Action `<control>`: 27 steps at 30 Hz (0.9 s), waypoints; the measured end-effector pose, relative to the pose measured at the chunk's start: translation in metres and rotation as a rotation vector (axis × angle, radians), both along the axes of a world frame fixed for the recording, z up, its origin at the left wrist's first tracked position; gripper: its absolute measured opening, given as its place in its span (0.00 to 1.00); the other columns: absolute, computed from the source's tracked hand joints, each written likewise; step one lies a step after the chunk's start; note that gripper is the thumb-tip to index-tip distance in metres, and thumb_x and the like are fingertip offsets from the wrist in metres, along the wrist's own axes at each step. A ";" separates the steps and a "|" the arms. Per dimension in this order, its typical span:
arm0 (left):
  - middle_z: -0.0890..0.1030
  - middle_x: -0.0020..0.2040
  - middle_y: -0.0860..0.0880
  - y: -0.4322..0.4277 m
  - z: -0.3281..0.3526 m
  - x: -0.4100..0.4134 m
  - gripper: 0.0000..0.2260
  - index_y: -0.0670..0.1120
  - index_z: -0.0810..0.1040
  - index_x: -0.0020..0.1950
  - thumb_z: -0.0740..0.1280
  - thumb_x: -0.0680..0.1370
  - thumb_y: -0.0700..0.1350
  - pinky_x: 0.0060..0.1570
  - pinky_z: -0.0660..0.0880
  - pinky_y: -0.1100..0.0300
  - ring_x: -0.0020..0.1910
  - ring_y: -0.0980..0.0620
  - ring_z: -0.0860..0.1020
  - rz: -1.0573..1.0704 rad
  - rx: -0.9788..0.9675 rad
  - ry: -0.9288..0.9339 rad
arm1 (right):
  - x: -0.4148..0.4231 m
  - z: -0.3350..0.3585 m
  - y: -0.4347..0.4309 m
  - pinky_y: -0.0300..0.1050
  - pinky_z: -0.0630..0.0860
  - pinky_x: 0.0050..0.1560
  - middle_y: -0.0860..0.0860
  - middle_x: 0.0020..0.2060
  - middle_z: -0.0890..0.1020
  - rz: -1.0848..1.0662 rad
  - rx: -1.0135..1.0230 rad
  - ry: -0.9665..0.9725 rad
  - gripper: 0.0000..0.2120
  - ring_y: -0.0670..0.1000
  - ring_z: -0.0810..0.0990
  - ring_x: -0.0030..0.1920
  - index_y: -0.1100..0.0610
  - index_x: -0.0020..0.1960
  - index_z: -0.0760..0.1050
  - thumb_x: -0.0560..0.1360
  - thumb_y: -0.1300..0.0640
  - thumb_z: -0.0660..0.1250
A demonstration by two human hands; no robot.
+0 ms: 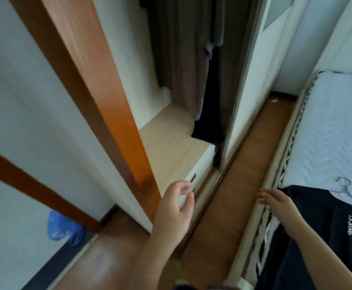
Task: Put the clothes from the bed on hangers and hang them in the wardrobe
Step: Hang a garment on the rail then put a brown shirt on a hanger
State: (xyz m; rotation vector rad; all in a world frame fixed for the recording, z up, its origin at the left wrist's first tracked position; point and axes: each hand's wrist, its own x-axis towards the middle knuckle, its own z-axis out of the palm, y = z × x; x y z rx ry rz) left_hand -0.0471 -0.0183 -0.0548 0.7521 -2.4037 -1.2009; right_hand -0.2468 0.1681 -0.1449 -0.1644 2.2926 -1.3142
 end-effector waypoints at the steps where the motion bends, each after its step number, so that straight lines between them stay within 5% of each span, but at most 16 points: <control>1: 0.72 0.50 0.67 -0.011 0.006 -0.016 0.10 0.54 0.70 0.59 0.60 0.78 0.48 0.50 0.64 0.83 0.52 0.72 0.71 -0.026 -0.009 0.034 | -0.005 0.007 -0.003 0.52 0.72 0.57 0.56 0.52 0.81 -0.027 -0.016 0.018 0.08 0.56 0.78 0.54 0.54 0.54 0.75 0.78 0.57 0.60; 7: 0.73 0.50 0.66 -0.044 0.025 -0.096 0.09 0.54 0.72 0.57 0.60 0.78 0.48 0.45 0.65 0.84 0.50 0.71 0.71 -0.128 0.070 0.128 | -0.043 0.069 -0.044 0.41 0.72 0.48 0.51 0.48 0.80 -0.087 -0.144 0.190 0.07 0.52 0.79 0.52 0.52 0.53 0.74 0.78 0.58 0.60; 10: 0.75 0.49 0.63 -0.060 0.024 -0.121 0.07 0.51 0.74 0.54 0.61 0.78 0.46 0.44 0.67 0.81 0.48 0.72 0.72 -0.065 0.118 0.212 | -0.063 0.104 -0.079 0.44 0.75 0.52 0.47 0.46 0.80 -0.091 -0.235 0.306 0.08 0.48 0.79 0.50 0.47 0.49 0.74 0.77 0.59 0.60; 16: 0.79 0.48 0.59 -0.085 0.033 -0.176 0.08 0.57 0.72 0.45 0.63 0.77 0.43 0.43 0.68 0.79 0.48 0.74 0.74 0.063 0.177 0.343 | -0.115 0.173 -0.171 0.44 0.76 0.52 0.48 0.45 0.80 -0.031 -0.415 0.462 0.07 0.48 0.80 0.49 0.53 0.53 0.73 0.77 0.60 0.60; 19: 0.79 0.47 0.58 -0.109 0.047 -0.209 0.10 0.56 0.73 0.44 0.62 0.76 0.39 0.44 0.67 0.81 0.47 0.74 0.74 0.153 0.143 0.423 | -0.155 0.209 -0.203 0.42 0.76 0.52 0.48 0.47 0.80 0.038 -0.438 0.569 0.06 0.48 0.79 0.50 0.50 0.53 0.72 0.77 0.59 0.60; 23: 0.79 0.49 0.58 -0.137 0.066 -0.250 0.06 0.49 0.75 0.48 0.62 0.77 0.39 0.45 0.68 0.81 0.47 0.74 0.74 0.252 0.062 0.503 | -0.215 0.257 -0.232 0.25 0.71 0.42 0.45 0.47 0.77 0.100 -0.437 0.745 0.06 0.40 0.76 0.46 0.51 0.54 0.71 0.78 0.58 0.59; 27: 0.78 0.47 0.60 -0.162 0.097 -0.283 0.09 0.54 0.73 0.47 0.62 0.77 0.39 0.43 0.67 0.83 0.46 0.76 0.73 0.340 -0.042 0.543 | -0.271 0.304 -0.255 0.27 0.68 0.42 0.46 0.50 0.76 0.127 -0.456 0.853 0.12 0.43 0.75 0.48 0.56 0.61 0.69 0.77 0.57 0.60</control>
